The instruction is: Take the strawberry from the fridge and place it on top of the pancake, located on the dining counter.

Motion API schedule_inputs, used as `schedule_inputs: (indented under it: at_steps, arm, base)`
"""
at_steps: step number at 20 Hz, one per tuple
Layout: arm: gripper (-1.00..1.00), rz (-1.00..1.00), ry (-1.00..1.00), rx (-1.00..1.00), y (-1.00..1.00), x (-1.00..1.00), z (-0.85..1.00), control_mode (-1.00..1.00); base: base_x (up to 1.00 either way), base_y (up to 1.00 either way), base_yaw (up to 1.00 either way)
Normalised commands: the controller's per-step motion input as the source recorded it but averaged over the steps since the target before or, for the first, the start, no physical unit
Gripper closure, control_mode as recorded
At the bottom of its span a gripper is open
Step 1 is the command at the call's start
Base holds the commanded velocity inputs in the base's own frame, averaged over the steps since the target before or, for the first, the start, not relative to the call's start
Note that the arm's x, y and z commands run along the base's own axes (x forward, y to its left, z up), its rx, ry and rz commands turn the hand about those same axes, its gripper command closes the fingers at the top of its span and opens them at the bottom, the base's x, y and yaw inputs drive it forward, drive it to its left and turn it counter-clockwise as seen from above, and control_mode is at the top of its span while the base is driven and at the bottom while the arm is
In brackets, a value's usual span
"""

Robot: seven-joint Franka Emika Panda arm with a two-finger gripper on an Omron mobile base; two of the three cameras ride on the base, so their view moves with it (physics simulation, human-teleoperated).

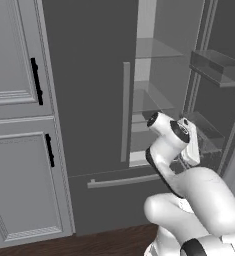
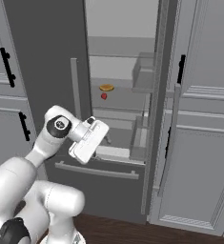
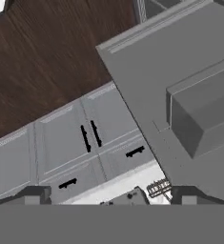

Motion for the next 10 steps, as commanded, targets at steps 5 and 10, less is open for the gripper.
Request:
schedule_inputs:
  at_steps: [5, 10]
  arm:
    - [-1.0, -0.34, -0.36, 0.44, 0.69, 0.72, -0.02, -1.0]
    - [-1.0, -0.53, -0.69, 0.46, 0.36, 0.16, 0.23, -1.0]
  base:
    - [0.0, 0.0, 0.0]
    - [0.0, 0.0, 0.0]
